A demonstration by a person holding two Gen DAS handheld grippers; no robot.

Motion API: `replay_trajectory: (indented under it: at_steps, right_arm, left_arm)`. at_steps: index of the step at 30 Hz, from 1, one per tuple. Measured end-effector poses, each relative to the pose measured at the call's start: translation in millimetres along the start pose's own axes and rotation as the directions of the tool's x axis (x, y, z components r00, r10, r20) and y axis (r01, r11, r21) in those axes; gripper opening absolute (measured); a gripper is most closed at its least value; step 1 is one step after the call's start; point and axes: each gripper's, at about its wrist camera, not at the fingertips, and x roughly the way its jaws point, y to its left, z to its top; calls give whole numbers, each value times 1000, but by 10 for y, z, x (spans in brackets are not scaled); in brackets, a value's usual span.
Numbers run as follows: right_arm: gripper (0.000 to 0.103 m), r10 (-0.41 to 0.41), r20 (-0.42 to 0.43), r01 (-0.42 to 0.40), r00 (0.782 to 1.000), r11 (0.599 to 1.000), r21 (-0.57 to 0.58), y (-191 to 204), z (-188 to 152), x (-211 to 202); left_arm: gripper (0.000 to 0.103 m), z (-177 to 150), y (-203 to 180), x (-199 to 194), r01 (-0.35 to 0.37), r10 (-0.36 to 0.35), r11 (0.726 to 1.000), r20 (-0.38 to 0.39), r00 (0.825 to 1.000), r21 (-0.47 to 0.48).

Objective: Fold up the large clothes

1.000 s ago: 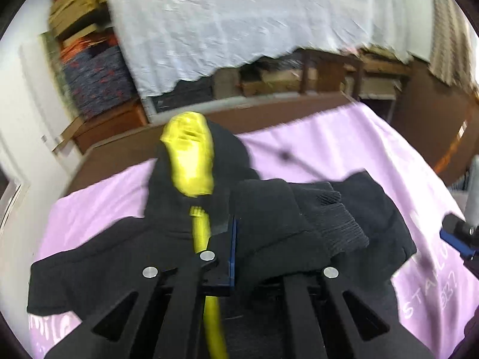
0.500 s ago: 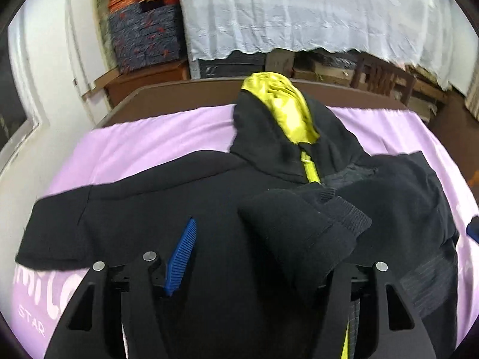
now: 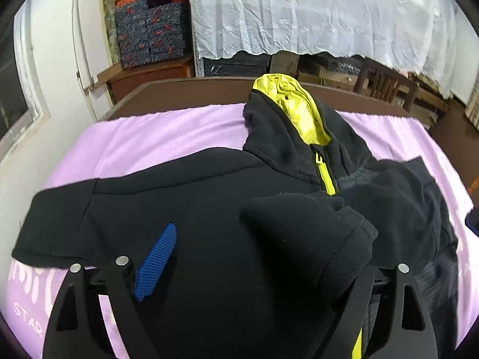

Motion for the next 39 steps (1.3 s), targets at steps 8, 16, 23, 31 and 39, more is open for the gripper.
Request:
replay_trajectory:
  at_steps: [8, 16, 23, 31, 39]
  right_arm:
    - [6, -54, -194, 79, 980, 989, 124, -409, -31, 374]
    - [6, -66, -185, 84, 980, 992, 90, -400, -53, 323]
    - [6, -75, -185, 93, 980, 992, 88, -370, -64, 372]
    - [6, -47, -187, 69, 981, 991, 116, -426, -66, 365]
    - [6, -40, -188, 63, 981, 991, 121, -442, -60, 359]
  left_arm:
    - [93, 47, 124, -85, -17, 19, 999, 44, 999, -49]
    - [98, 63, 362, -121, -31, 37, 993, 46, 998, -116]
    - [98, -87, 722, -108, 52, -62, 971, -36, 997, -232]
    - [95, -179, 809, -84, 99, -127, 961, -94, 987, -258]
    - [91, -296, 720, -137, 161, -185, 968, -118, 976, -193]
